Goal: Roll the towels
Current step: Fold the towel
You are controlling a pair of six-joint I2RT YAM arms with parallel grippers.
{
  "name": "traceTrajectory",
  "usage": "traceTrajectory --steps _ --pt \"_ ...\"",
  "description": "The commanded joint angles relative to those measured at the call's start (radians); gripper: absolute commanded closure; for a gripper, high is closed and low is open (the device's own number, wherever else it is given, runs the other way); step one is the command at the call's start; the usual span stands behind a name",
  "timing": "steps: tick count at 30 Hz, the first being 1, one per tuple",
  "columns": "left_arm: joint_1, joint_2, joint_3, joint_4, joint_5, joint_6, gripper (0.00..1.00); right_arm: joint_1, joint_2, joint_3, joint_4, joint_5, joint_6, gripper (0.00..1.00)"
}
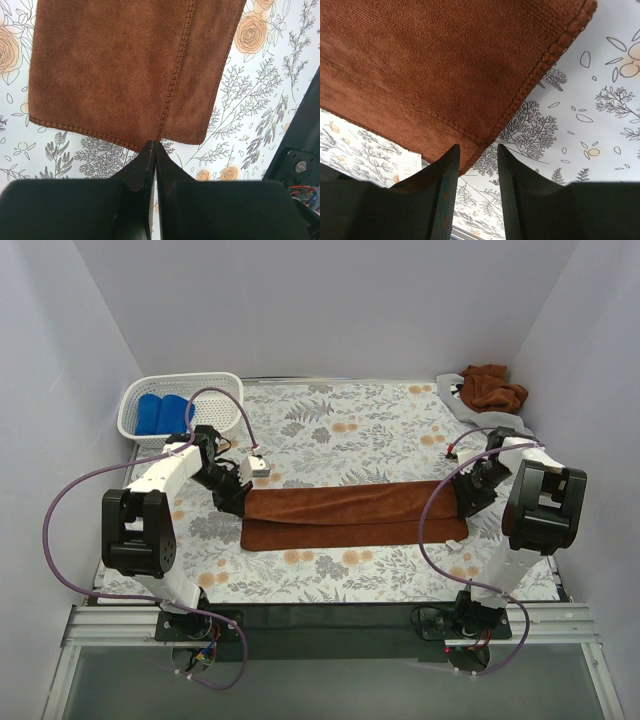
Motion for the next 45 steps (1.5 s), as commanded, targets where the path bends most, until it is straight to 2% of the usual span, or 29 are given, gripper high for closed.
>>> traceTrajectory --steps 1,7,13,17,29,38,45 --pt "0.007 -0.013 0.004 0.01 0.032 0.001 1.0 0.0 0.013 0.05 -0.018 -0.057 0.056 0.64" --pt "0.005 -0.01 0.007 0.012 0.03 0.003 1.0 0.0 0.039 0.07 -0.024 -0.074 0.069 0.68" --pt "0.005 -0.006 0.007 0.015 0.033 0.0 1.0 -0.001 0.048 0.08 -0.03 -0.064 0.066 0.82" --pt "0.007 -0.009 0.005 0.013 0.033 0.0 1.0 -0.009 0.047 0.096 -0.038 -0.054 0.061 0.99" --pt "0.005 -0.093 0.034 -0.08 0.019 0.035 1.0 -0.046 -0.042 0.161 -0.177 -0.08 -0.002 0.99" --pt "0.007 -0.158 -0.075 -0.089 -0.037 0.083 1.0 -0.047 -0.098 0.021 -0.195 -0.028 -0.06 0.99" --pt "0.004 -0.095 -0.144 -0.001 -0.063 0.052 1.0 -0.047 -0.05 -0.068 -0.126 -0.01 -0.042 0.99"
